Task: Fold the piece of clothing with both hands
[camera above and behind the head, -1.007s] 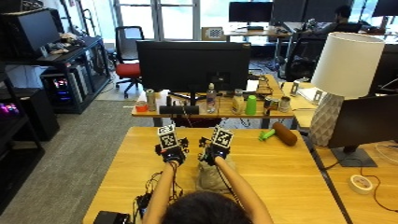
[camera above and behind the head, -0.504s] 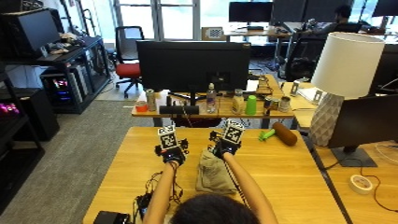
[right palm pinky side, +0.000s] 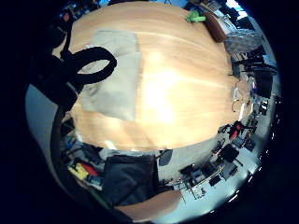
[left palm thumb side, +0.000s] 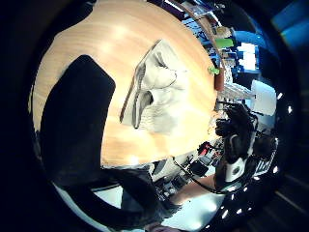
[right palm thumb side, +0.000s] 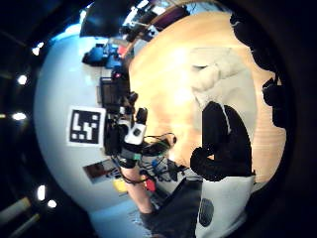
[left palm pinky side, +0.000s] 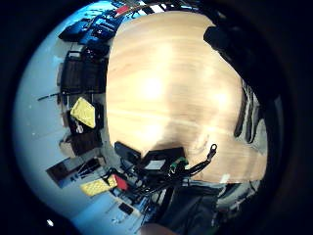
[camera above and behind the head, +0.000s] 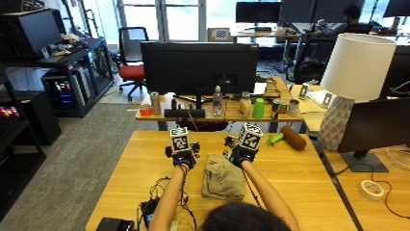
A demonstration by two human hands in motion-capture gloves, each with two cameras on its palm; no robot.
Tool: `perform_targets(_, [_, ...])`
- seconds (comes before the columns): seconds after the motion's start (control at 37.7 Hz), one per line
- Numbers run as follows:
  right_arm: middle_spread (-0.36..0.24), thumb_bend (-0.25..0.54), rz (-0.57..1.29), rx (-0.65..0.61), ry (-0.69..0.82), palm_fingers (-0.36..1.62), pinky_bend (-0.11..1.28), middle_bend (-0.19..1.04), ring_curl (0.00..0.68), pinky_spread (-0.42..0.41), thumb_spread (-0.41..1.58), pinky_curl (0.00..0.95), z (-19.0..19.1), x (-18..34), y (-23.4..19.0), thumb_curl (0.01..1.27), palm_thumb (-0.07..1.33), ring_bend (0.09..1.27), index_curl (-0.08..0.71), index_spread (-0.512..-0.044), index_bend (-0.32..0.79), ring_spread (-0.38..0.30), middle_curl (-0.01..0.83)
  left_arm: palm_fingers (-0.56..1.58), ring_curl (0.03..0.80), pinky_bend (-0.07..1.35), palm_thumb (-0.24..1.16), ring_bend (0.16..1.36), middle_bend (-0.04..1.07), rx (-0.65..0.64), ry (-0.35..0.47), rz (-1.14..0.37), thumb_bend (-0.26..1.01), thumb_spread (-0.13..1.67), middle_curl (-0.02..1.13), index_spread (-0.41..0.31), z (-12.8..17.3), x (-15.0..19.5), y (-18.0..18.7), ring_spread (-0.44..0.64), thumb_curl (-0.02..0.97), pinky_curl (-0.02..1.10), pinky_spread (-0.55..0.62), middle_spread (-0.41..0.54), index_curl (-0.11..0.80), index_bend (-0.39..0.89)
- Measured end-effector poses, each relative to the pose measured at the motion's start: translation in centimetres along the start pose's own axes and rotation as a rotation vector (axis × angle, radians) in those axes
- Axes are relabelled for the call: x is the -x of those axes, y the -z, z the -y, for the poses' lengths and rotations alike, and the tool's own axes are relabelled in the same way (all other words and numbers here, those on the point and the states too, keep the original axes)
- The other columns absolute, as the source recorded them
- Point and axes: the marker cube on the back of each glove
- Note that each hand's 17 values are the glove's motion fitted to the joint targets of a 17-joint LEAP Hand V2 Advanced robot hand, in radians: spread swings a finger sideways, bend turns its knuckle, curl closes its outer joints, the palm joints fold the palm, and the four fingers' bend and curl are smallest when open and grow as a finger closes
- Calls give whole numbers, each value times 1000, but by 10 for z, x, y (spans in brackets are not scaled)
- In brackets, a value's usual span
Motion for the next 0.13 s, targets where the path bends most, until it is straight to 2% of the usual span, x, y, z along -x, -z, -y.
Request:
perform_targets(0.05, [-9, -12, -60, 29, -89, 786, 953, 188, 406, -184, 1255, 379, 3, -16, -7, 439, 868, 822, 26, -246, 34, -128, 416, 312, 315, 475, 98, 631, 158, 3, 3, 9, -3, 1458, 283, -35, -6, -3, 1, 239, 152, 352, 283, 151, 329, 151])
perform_targets(0.13, [-10, -12, -78, 39, -120, 794, 943, 185, 405, -180, 1260, 379, 0, -24, -12, 436, 865, 815, 31, -246, 31, -127, 415, 313, 314, 473, 98, 631, 158, 20, 23, 33, -3, 1459, 283, -35, -38, -5, 12, 237, 152, 353, 284, 150, 329, 153])
